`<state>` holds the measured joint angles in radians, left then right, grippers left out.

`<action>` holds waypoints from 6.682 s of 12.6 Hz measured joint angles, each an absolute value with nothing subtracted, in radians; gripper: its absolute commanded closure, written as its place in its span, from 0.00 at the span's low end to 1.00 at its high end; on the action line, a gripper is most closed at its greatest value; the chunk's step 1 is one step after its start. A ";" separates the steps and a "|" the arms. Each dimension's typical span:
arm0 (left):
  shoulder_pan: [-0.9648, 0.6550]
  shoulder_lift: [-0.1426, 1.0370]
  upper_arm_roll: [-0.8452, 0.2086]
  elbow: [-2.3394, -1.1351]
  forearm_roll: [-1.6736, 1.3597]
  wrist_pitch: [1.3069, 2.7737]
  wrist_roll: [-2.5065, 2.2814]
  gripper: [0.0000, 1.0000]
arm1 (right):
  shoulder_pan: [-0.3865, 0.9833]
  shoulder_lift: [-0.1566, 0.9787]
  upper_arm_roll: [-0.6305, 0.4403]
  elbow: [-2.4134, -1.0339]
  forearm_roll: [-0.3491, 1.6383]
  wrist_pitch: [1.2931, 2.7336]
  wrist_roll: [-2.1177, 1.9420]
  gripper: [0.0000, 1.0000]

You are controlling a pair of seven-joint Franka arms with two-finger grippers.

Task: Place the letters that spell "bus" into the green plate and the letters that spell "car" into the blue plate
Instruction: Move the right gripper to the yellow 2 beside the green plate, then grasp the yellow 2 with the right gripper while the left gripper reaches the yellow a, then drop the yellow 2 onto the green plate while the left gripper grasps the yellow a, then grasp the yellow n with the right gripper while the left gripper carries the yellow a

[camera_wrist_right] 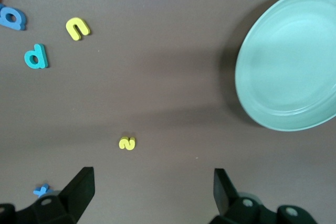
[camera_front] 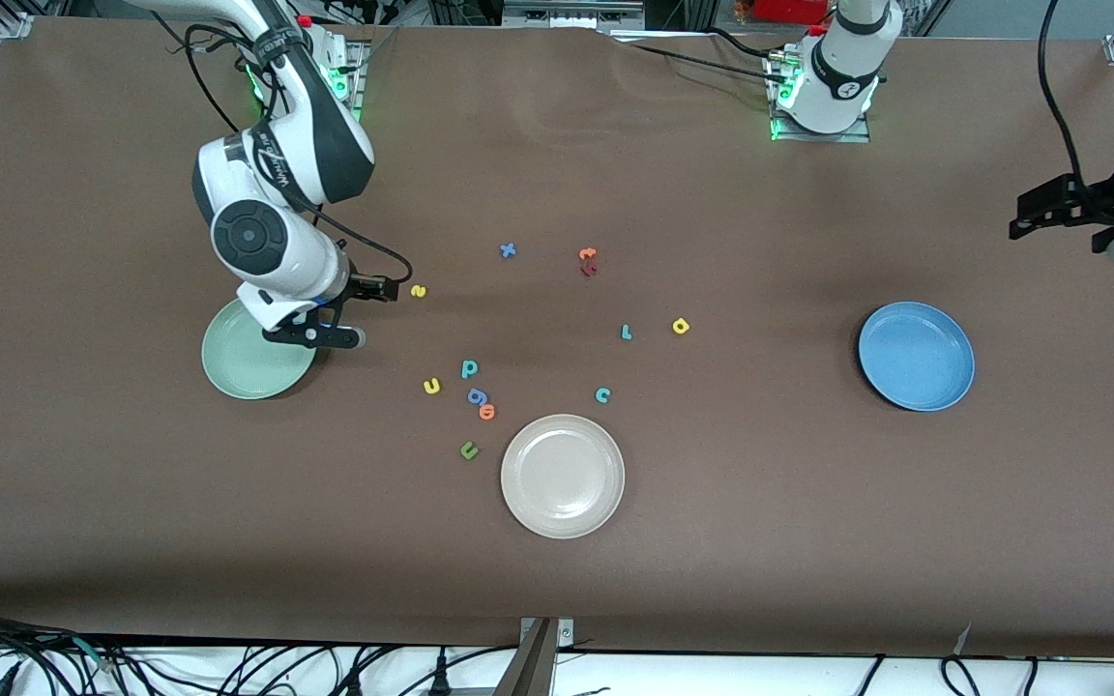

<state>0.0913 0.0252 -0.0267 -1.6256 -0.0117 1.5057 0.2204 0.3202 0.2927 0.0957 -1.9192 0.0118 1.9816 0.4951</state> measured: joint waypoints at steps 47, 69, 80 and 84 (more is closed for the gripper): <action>-0.329 0.525 -0.273 -2.083 0.293 2.475 0.384 0.07 | 0.257 0.375 -0.150 -2.143 -0.042 2.370 -0.090 0.19; -0.327 0.545 -0.210 -2.053 0.294 2.550 0.368 0.91 | 0.393 0.667 0.131 -1.728 -0.009 2.398 0.247 0.31; -0.228 0.430 -0.144 -2.019 0.273 2.396 0.359 1.00 | 0.343 0.713 0.121 -1.683 -0.087 2.397 0.180 0.35; -0.113 0.315 -0.125 -2.020 0.269 2.240 0.369 1.00 | 0.344 0.715 0.126 -1.683 -0.057 2.397 0.179 0.50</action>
